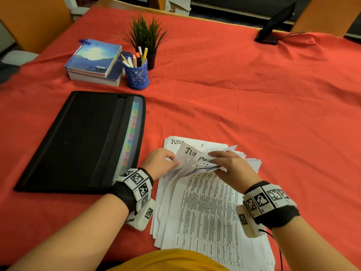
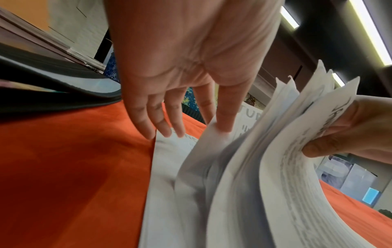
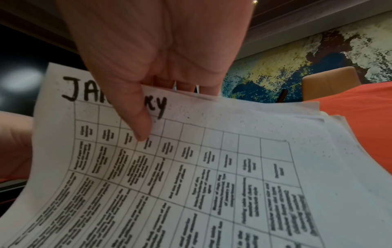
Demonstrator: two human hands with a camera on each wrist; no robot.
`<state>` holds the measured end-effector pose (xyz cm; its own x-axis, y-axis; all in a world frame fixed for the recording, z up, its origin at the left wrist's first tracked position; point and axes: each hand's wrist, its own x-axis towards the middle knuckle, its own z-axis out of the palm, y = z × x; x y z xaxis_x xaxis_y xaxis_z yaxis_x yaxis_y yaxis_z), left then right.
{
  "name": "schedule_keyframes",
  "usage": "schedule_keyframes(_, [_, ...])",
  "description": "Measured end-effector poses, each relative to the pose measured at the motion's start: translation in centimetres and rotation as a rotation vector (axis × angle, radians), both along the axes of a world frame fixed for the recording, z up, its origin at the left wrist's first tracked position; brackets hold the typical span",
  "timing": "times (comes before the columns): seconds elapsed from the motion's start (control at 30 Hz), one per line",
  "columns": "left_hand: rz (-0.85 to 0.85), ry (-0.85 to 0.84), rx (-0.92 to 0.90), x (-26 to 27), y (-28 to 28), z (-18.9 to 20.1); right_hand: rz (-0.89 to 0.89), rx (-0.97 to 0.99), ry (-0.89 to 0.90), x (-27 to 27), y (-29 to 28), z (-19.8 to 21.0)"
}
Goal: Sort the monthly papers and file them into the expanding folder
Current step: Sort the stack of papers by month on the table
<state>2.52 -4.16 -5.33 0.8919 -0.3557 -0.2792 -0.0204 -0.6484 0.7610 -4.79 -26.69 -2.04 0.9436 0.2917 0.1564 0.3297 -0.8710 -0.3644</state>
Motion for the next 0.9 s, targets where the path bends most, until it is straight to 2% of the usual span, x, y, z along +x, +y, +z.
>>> schedule_keyframes(0.1, [0.034,-0.009,0.029,0.0,0.1,-0.4,0.003,0.002,-0.009,-0.1,0.0,0.1])
schedule_keyframes(0.2, [0.096,0.061,0.055,0.5,0.3,-0.8,-0.011,0.006,0.033,-0.2,-0.1,-0.1])
schedule_keyframes(0.3, [0.048,0.064,0.028,0.5,0.0,-0.2,-0.052,0.019,0.120,-0.2,-0.1,-0.1])
schedule_keyframes(0.47, [0.022,-0.058,0.015,0.5,-0.1,0.4,-0.095,0.038,0.186,-0.3,-0.1,0.0])
schedule_keyframes(0.63, [0.023,-0.105,0.033,0.2,-0.2,0.4,-0.105,0.059,0.192,-0.3,-0.1,0.0])
schedule_keyframes(0.9, [0.001,-0.336,-0.014,-0.8,-0.7,0.6,-0.074,0.039,0.194,0.0,-0.1,0.2])
